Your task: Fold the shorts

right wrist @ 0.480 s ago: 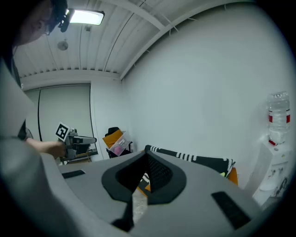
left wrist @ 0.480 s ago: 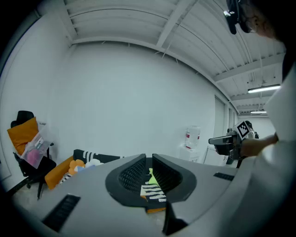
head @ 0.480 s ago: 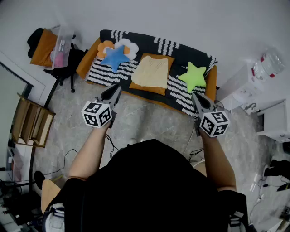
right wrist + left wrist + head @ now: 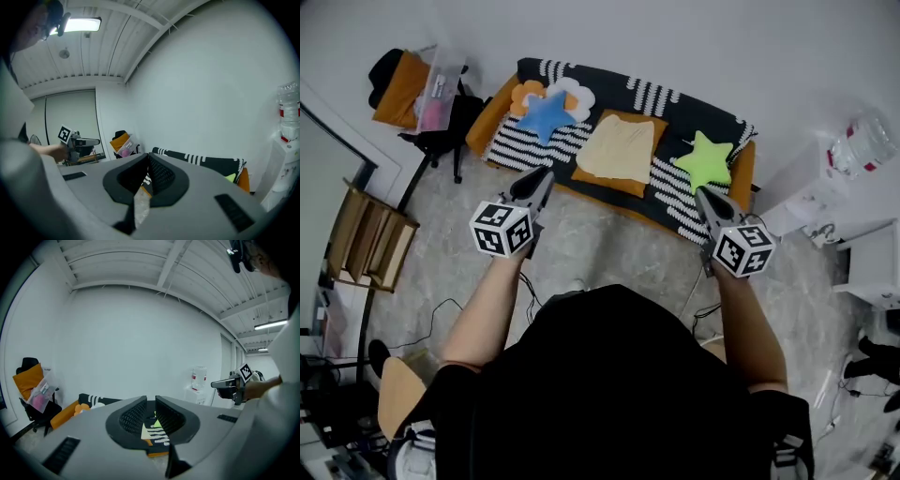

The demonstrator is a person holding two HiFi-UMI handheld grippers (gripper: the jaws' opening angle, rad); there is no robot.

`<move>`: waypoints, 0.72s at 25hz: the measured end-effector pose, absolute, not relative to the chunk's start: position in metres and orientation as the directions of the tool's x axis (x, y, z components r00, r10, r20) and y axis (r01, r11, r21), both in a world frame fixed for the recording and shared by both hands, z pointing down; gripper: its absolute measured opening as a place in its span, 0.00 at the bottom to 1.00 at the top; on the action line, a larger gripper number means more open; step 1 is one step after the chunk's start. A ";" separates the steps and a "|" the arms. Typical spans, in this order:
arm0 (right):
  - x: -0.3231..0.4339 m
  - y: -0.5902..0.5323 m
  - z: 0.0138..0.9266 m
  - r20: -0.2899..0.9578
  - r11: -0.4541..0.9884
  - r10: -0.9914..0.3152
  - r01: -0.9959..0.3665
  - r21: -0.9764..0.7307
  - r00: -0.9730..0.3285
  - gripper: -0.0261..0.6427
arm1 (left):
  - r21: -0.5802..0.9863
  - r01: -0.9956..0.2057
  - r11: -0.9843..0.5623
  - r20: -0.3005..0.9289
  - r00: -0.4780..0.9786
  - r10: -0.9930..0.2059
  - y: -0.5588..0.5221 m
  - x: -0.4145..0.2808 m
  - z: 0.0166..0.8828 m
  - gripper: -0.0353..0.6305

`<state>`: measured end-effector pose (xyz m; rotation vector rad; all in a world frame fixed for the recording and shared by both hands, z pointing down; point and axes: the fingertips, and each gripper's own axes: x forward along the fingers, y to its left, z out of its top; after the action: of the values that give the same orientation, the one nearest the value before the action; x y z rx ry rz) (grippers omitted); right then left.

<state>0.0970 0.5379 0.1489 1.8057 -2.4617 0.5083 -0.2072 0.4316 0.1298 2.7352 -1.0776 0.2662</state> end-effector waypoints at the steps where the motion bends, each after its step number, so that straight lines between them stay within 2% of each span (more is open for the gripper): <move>1: 0.096 0.536 0.148 0.224 0.270 -0.920 -0.933 -0.237 -0.323 0.05 | 0.107 -0.692 -0.714 0.235 0.716 -0.658 0.431 -0.208 0.129 0.17; 5: 0.092 0.530 0.149 0.220 0.280 -0.919 -0.934 -0.223 -0.328 0.06 | 0.111 -0.688 -0.718 0.236 0.720 -0.653 0.427 -0.207 0.131 0.20; 11: 0.081 0.511 0.153 0.243 0.288 -0.914 -0.941 -0.178 -0.326 0.23 | 0.141 -0.667 -0.731 0.236 0.740 -0.630 0.411 -0.211 0.142 0.27; 18: 0.068 0.468 0.160 0.291 0.283 -0.905 -0.950 -0.132 -0.311 0.33 | 0.161 -0.645 -0.747 0.247 0.759 -0.602 0.368 -0.222 0.155 0.34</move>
<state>0.0683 0.4681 0.1595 1.7405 -2.3849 0.4217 -0.2221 0.3676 0.1553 2.7199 -0.9803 0.2623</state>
